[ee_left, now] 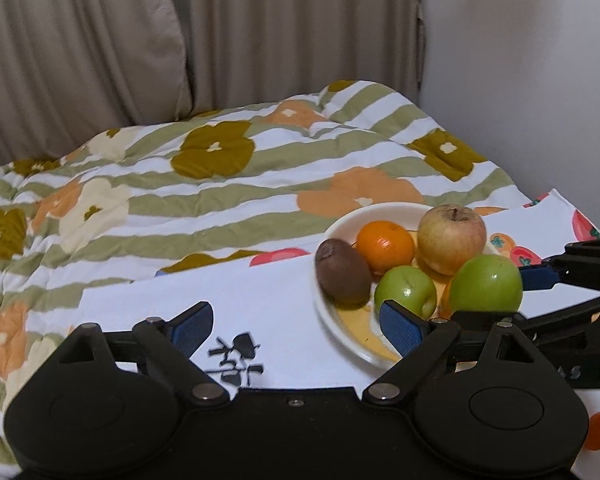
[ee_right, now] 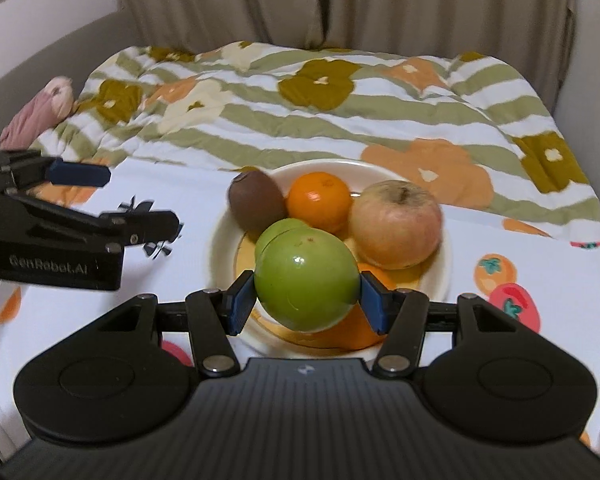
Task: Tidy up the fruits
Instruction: 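Open both tools and withdraw them toward the tomatoes and mandarins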
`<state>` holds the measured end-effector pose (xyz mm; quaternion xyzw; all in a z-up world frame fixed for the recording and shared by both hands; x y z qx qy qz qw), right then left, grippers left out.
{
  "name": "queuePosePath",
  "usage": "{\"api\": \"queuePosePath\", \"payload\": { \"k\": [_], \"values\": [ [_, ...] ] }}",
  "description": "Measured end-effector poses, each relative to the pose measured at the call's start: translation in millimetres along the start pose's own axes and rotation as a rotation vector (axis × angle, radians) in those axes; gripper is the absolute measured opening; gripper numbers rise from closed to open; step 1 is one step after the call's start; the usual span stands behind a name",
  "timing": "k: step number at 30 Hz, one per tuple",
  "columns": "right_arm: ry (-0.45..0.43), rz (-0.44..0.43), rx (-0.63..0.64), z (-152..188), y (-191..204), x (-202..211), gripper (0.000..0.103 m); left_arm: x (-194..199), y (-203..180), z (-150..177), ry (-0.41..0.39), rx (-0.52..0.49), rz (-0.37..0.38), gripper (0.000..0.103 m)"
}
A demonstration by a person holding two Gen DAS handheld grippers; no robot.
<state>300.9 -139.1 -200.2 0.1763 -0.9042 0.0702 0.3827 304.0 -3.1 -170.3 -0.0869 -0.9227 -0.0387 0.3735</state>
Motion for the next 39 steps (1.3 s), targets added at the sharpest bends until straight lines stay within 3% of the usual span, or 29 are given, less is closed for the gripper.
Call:
{"api": "queuePosePath", "payload": {
  "k": [5, 6, 8, 23, 39],
  "values": [
    [-0.011, 0.009, 0.069, 3.9, 16.8, -7.6, 0.073, 5.7, 10.9, 11.4, 0.013, 0.023, -0.022, 0.093],
    [-0.033, 0.019, 0.091, 2.7, 20.0, -6.5, 0.078, 6.6, 12.8, 12.6, 0.014, 0.026, -0.025, 0.093],
    [-0.055, 0.063, 0.121, 1.2, 23.3, -4.2, 0.102, 8.2, 16.3, 15.2, 0.016, 0.034, -0.031, 0.093],
    [-0.066, 0.109, 0.03, 5.0, 19.7, 27.9, 0.102, 30.3, 15.2, 20.1, -0.004, 0.046, -0.007, 0.093],
    [-0.145, 0.257, -0.213, 19.2, 2.7, 130.2, 0.102, 95.7, -1.6, 15.0, -0.102, -0.004, 0.078, 0.093]
  ]
}}
Point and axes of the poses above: each gripper's, at about its wrist camera, not at the fingertips, and x roughly against the way its jaws point, y to its left, z to its underside, the point moved 7 cm from there along -x, roughly the way its jaws point, and after that the axes turned 5 degrees about x, right-handed, at the moved point
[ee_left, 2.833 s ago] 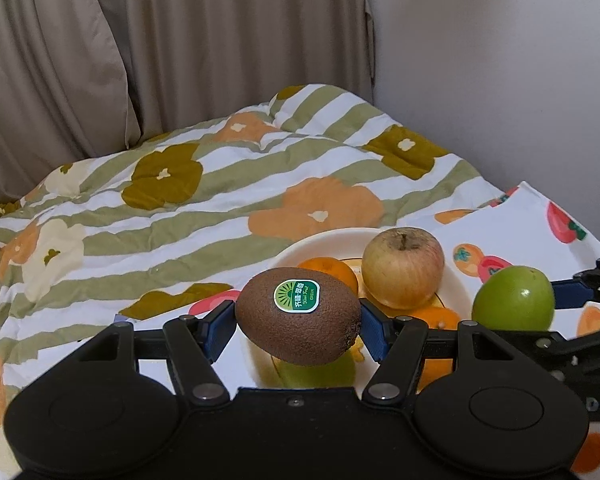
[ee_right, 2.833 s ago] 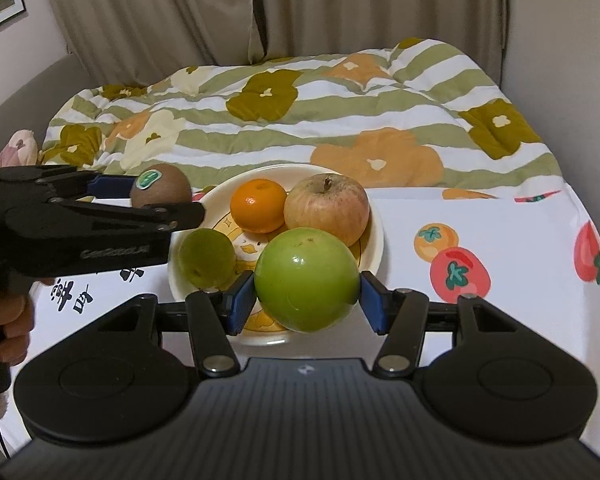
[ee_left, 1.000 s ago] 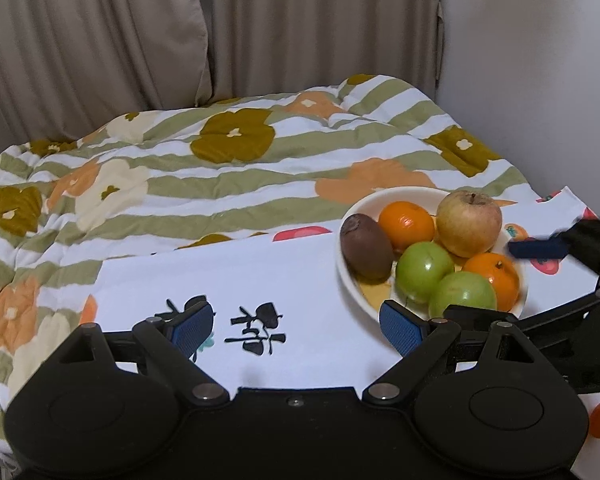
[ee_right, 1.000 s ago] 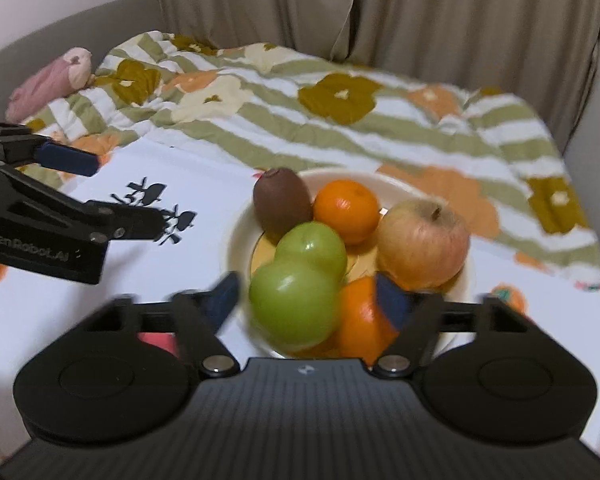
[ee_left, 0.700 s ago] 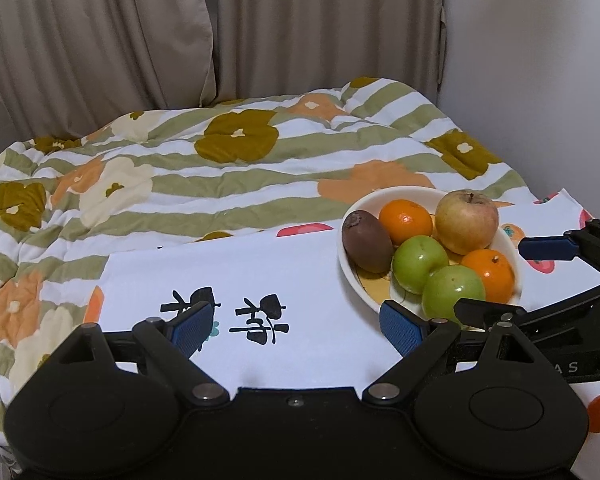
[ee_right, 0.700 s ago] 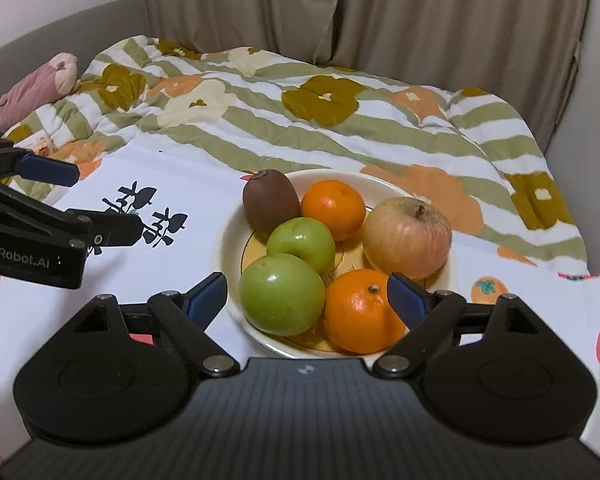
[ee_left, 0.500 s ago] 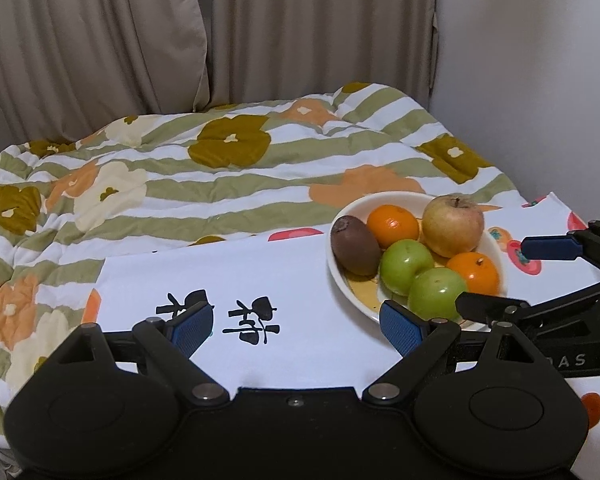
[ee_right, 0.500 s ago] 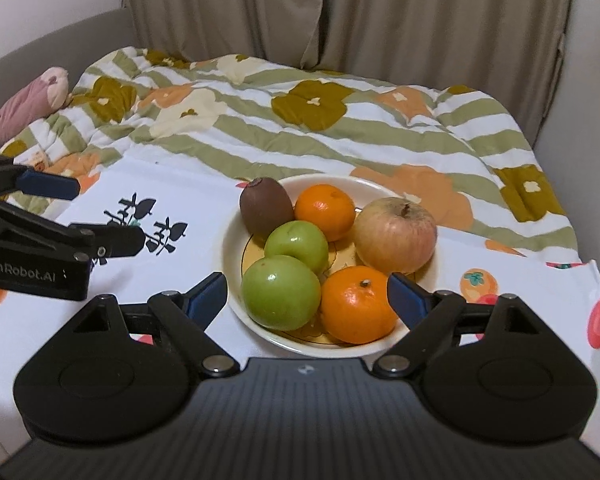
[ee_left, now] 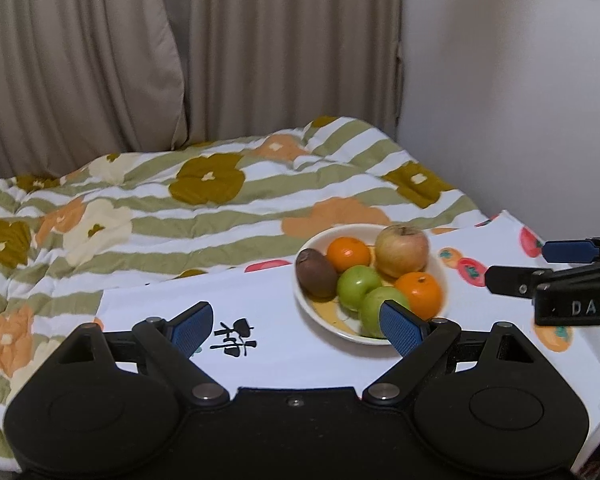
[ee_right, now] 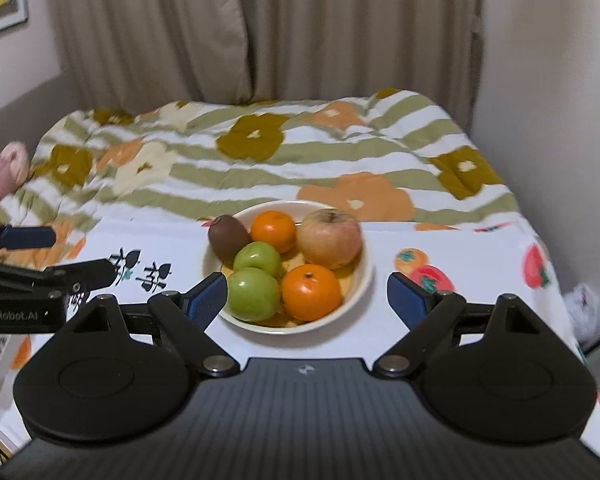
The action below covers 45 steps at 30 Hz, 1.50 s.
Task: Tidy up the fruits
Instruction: 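Open both tools and withdraw them toward the tomatoes and mandarins, then grasp a red tomato with the left tool while the right tool grasps a mandarin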
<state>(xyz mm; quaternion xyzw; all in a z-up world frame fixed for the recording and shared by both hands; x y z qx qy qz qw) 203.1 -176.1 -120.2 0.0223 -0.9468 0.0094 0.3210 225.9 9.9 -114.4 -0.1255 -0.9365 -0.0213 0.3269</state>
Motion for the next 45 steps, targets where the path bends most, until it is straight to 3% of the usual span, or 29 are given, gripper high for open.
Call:
{"api": "queuePosePath", "payload": {
  "k": [6, 11, 20, 28, 33, 45],
  "values": [
    [0.0, 0.094, -0.031, 18.2, -16.7, 29.7, 0.102, 15.9, -6.1, 7.0, -0.018, -0.018, 0.058, 0.093],
    [0.003, 0.112, -0.083, 36.7, -34.8, 48.1, 0.102, 27.0, -10.3, 21.4, -0.007, -0.007, 0.067, 0.093],
    [0.042, 0.04, -0.09, 83.8, -63.7, 48.6, 0.101, 39.4, -36.7, 57.8, 0.003, -0.02, 0.007, 0.093],
    [0.08, -0.035, 0.003, 121.8, -74.1, 34.1, 0.099, 15.0, -63.7, 96.5, 0.059, -0.004, -0.032, 0.092],
    [0.105, -0.078, 0.004, 139.4, -79.9, 15.4, 0.098, -9.4, -73.1, 120.9, 0.106, -0.021, -0.063, 0.08],
    [0.121, -0.128, 0.072, 162.2, -71.2, -4.3, 0.082, -44.4, -89.4, 148.4, 0.151, -0.078, -0.079, 0.052]
  ]
}}
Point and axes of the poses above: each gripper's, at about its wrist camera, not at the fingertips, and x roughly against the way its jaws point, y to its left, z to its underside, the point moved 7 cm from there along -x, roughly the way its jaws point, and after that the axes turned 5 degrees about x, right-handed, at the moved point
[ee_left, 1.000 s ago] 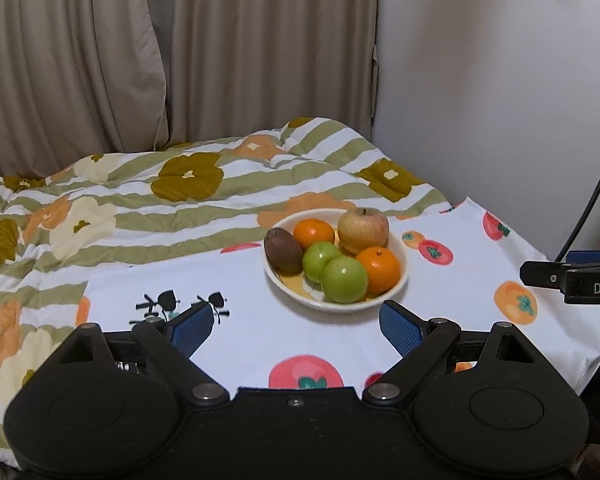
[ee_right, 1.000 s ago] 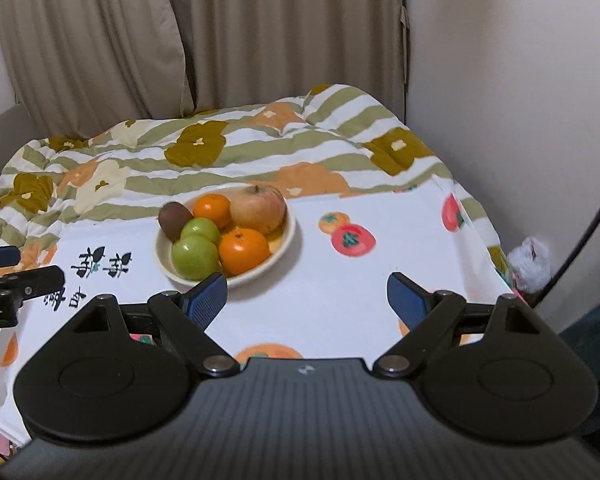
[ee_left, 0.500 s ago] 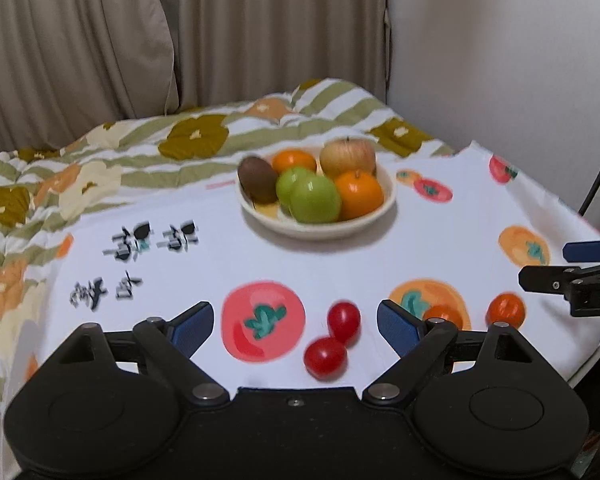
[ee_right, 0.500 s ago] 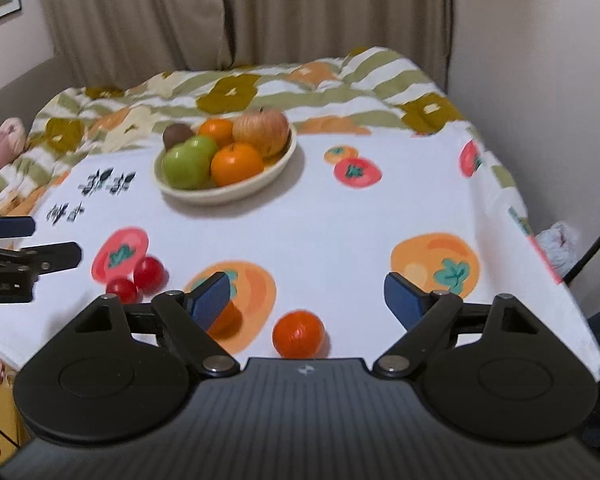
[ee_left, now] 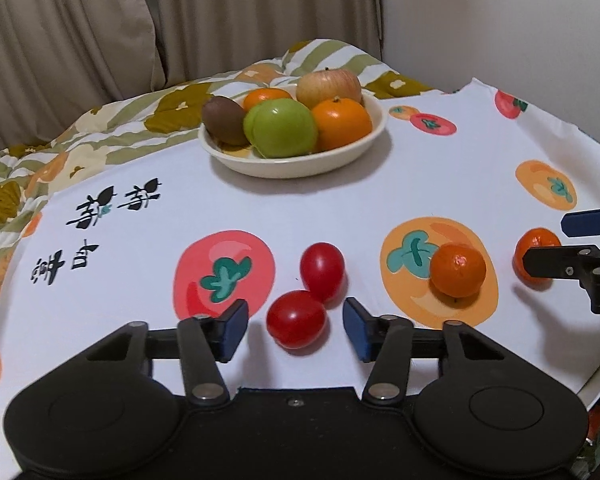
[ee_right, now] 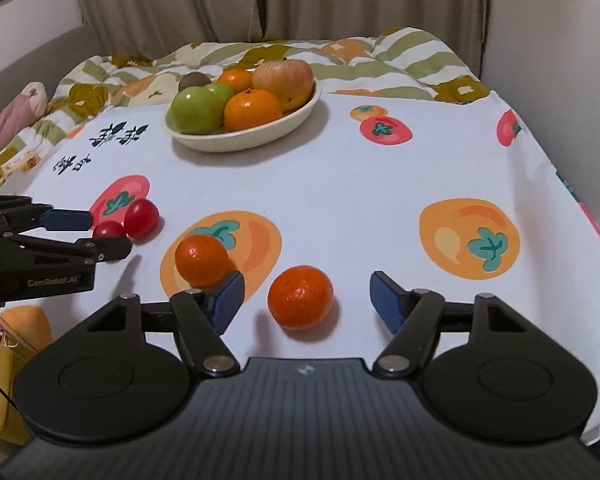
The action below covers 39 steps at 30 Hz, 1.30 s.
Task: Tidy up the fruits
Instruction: 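Grasp a red tomato with the left tool while the right tool grasps a mandarin, then carry the tomato and mandarin to the bowl and release both inside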
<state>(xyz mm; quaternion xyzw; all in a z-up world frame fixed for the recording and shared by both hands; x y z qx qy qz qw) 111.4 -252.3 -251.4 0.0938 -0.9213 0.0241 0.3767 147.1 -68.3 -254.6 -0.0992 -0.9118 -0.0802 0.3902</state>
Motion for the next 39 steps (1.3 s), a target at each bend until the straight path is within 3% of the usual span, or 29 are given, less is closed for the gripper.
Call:
{"api": "queuePosePath", "payload": {
  "k": [6, 8, 21, 39],
  "values": [
    [0.008, -0.007, 0.022, 2.2, 1.3, -3.1, 0.078, -5.6, -3.9, 2.4, 0.007, -0.001, -0.006, 0.045],
    [0.01, -0.011, 0.025, 2.6, 1.5, -3.2, 0.077, -5.2, -4.0, 2.7, 0.008, -0.005, -0.01, 0.037],
    [0.021, -0.007, 0.04, 1.0, 5.6, -8.0, 0.071, 4.0, -2.9, 10.1, 0.025, 0.009, -0.014, 0.036],
    [0.03, 0.028, 0.032, 2.5, 6.7, -10.4, 0.053, 29.1, 9.3, 15.8, 0.007, 0.07, -0.034, 0.036]
  ]
}}
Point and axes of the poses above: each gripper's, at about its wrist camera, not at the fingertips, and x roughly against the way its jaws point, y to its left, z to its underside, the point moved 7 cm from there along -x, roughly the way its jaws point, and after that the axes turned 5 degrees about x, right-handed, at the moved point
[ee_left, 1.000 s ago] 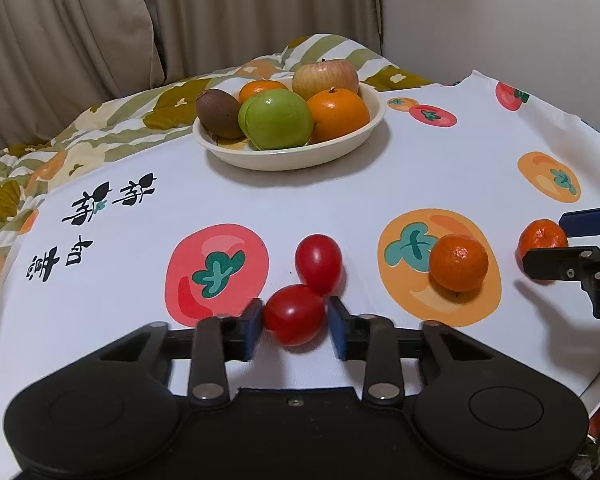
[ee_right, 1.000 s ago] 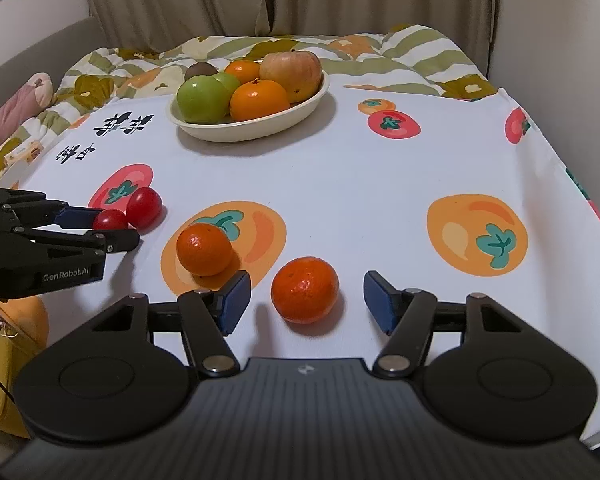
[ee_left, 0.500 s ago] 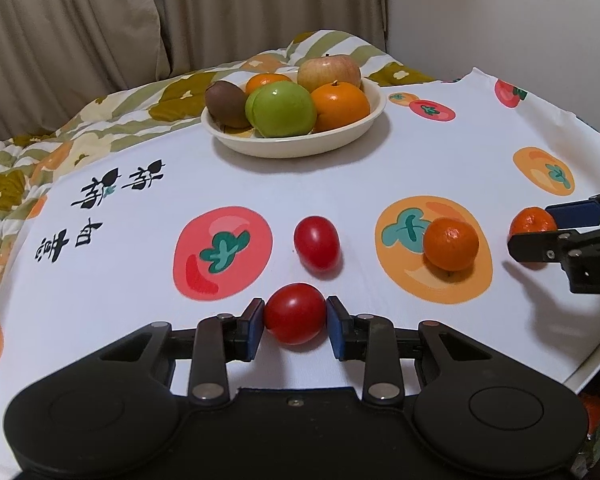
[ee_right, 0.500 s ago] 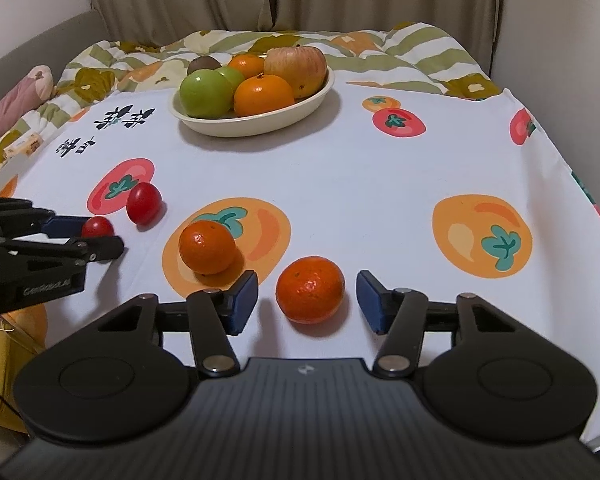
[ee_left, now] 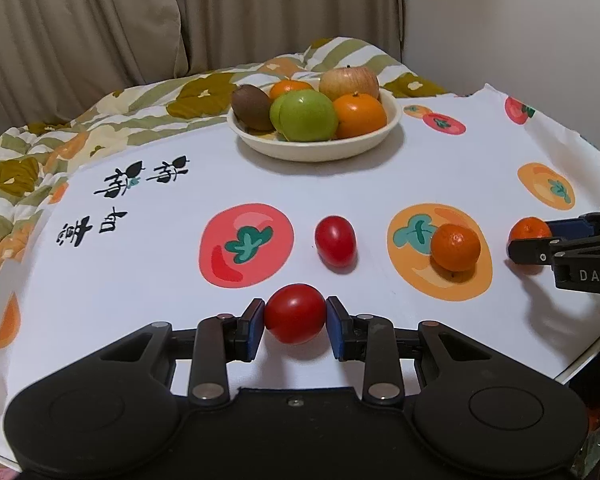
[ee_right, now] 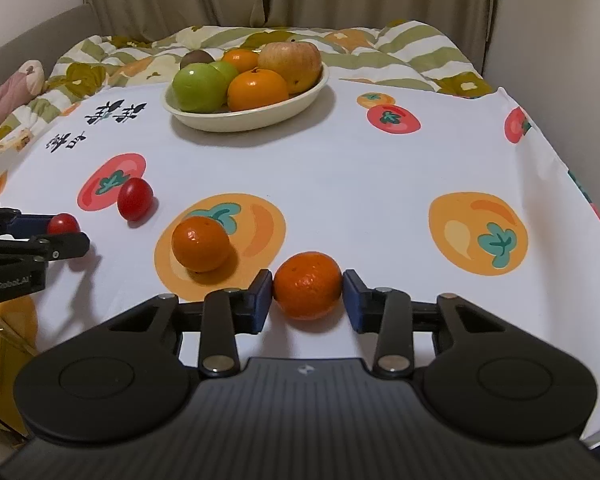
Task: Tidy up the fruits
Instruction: 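Carry the tomato and mandarin to the bowl and release both inside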
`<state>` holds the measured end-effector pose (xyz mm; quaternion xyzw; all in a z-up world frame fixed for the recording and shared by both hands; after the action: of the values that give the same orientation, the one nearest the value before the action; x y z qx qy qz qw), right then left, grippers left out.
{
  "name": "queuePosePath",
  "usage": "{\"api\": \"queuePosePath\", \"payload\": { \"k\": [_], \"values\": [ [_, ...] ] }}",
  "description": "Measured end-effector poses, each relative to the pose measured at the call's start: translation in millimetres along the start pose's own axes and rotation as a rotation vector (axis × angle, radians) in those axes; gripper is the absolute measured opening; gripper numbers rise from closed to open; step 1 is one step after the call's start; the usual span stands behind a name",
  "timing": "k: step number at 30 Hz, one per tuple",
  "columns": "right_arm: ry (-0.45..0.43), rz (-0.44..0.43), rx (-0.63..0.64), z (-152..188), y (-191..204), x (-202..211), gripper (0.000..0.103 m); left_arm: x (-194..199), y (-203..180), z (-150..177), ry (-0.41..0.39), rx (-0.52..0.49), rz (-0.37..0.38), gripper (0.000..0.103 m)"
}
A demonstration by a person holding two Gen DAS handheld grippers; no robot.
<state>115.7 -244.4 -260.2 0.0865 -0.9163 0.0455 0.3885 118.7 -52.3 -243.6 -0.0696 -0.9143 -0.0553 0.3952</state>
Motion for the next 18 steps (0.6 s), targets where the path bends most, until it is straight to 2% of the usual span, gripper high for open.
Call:
{"api": "queuePosePath", "payload": {
  "k": [8, 18],
  "values": [
    [-0.035, -0.015, -0.003, -11.8, 9.6, 20.8, 0.053, 18.6, 6.0, -11.5, -0.025, 0.013, 0.006, 0.036],
    [-0.086, -0.029, -0.026, -52.4, 30.9, 56.9, 0.053, 51.4, 23.7, -42.3, -0.065, 0.029, 0.013, 0.036]
  ]
}}
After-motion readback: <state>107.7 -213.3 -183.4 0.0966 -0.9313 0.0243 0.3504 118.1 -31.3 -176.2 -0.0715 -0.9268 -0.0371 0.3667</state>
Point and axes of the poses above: each gripper's, at about its wrist camera, not at the fingertips, and x roughly against the way its jaws point, y to its left, z to its underside, the point moved 7 cm from there along -x, roughly the way its jaws point, and after that the axes turned 5 degrees about x, right-handed, at the moved point
